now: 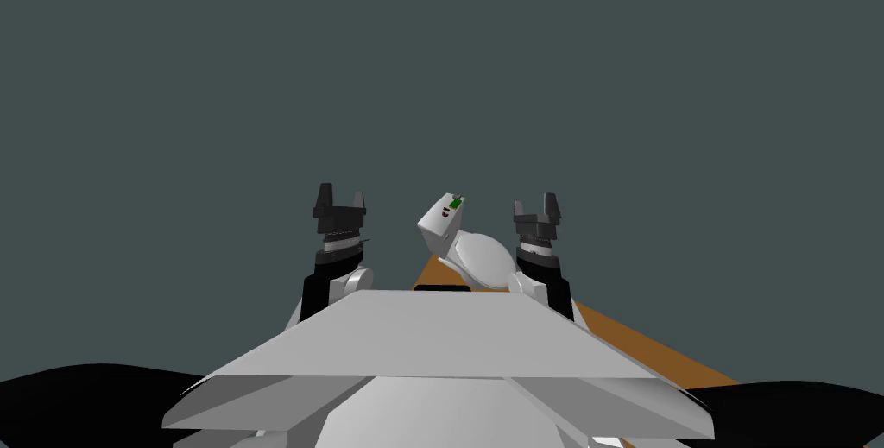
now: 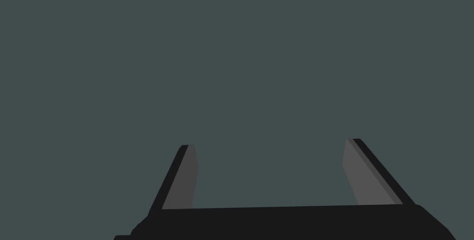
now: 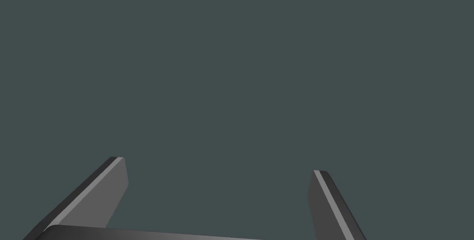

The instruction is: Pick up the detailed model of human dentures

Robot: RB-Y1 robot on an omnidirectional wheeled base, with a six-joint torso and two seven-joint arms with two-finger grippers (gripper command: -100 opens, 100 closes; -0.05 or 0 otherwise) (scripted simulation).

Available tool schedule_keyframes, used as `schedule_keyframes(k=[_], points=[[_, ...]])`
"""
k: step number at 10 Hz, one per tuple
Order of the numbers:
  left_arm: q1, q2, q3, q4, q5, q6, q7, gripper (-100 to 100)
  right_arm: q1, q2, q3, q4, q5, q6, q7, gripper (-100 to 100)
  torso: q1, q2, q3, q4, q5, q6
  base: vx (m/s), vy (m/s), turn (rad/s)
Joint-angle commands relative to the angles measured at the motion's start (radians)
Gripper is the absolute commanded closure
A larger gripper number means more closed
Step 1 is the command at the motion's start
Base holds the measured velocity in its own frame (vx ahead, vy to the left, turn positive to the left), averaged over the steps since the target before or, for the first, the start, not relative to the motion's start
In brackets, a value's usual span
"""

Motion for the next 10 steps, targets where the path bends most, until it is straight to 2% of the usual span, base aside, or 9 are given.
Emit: schedule_keyframes(k=[1,3,6,7,10], points=[[0.000,0.000,0.000,0.000,0.000,0.000,0.000,0,-0.031,-0.033,-0.003,0.028,-0.026,0.024,-0.017,-100,0.000,0.000,0.000,0.000,0.000,0.000,-0.016,0.000,0.008],[0.000,0.000,0.000,0.000,0.000,0.000,0.000,0,-0.075,-0.058,-0.008,0.068,-0.065,0.059,-0.040,-100,-0.001,0.001,0.001,0.000,0.000,0.000,-0.040,-0.003,0.007],[0.000,0.000,0.000,0.000,0.000,0.000,0.000,0,-0.164,-0.083,-0.019,0.150,-0.147,0.134,-0.091,-100,0.000,0.003,0.001,0.001,0.000,0.000,-0.049,-0.001,0.007],[0.000,0.000,0.000,0.000,0.000,0.000,0.000,0,-0.170,-0.083,-0.019,0.150,-0.147,0.134,-0.091,-100,0.000,0.003,0.002,0.001,0.000,0.000,-0.037,-0.002,0.002],[0.000,0.000,0.000,0.000,0.000,0.000,0.000,0,-0.277,-0.096,-0.033,0.246,-0.239,0.227,-0.156,-100,0.000,0.002,0.001,0.000,0.000,0.000,-0.046,-0.002,0.007]])
